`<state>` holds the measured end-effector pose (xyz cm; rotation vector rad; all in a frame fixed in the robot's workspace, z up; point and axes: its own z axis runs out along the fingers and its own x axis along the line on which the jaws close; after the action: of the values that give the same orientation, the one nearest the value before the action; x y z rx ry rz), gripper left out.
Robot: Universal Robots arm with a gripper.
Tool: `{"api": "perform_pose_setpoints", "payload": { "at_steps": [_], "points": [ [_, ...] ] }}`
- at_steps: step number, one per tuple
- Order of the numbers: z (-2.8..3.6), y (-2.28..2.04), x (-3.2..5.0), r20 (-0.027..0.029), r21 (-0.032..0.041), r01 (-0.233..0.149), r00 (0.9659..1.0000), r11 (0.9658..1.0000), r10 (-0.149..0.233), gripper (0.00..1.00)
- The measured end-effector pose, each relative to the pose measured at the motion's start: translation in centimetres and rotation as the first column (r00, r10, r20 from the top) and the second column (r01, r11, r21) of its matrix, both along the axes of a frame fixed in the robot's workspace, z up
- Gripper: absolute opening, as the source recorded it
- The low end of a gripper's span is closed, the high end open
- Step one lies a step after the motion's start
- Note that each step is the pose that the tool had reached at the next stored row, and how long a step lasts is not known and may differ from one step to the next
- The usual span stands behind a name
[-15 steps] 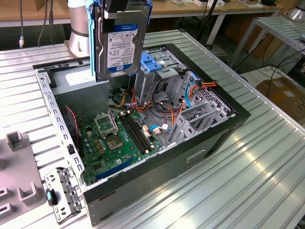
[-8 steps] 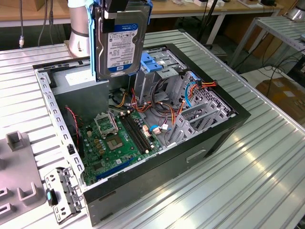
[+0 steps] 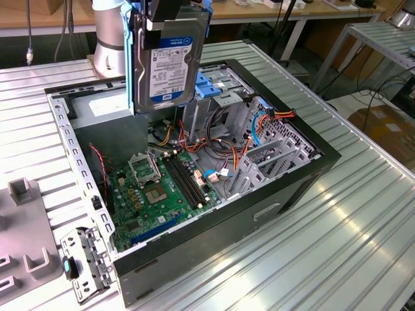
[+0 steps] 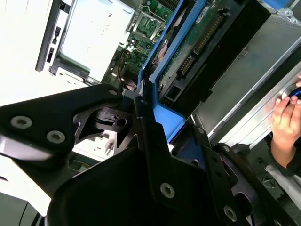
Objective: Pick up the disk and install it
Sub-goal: 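Insert the disk into the insertion slot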
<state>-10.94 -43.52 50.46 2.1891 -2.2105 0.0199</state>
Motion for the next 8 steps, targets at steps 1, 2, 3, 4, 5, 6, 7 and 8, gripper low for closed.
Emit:
{"api": "perform_pose_setpoints", "payload": {
  "at_steps": [1, 2, 3, 4, 5, 6, 7, 8],
  "points": [
    [-0.01, -0.39, 0.03, 0.0, -0.0004, 0.0, 1.0, 1.0, 0.0, 0.37],
    [-0.01, -0.67, 0.05, -0.0001, -0.0008, 0.0, 1.0, 1.0, 0.0, 0.37],
    [-0.01, -0.96, 0.07, -0.0002, -0.0011, 0.0, 1.0, 1.0, 0.0, 0.37],
    [-0.03, -1.35, 0.09, -0.0002, -0.0013, 0.0, 1.0, 1.0, 0.0, 0.37],
    [-0.04, -1.66, 0.12, -0.0001, -0.0014, 0.0, 1.0, 1.0, 0.0, 0.37],
    [-0.05, -2.06, 0.15, -0.0002, -0.0017, 0.0, 1.0, 1.0, 0.0, 0.37],
    [-0.06, -2.39, 0.18, -0.0002, -0.0018, 0.0, 1.0, 1.0, 0.0, 0.37],
    [-0.08, -2.7, 0.2, -0.0002, -0.0018, 0.0, 1.0, 1.0, 0.0, 0.37]
  ]
}}
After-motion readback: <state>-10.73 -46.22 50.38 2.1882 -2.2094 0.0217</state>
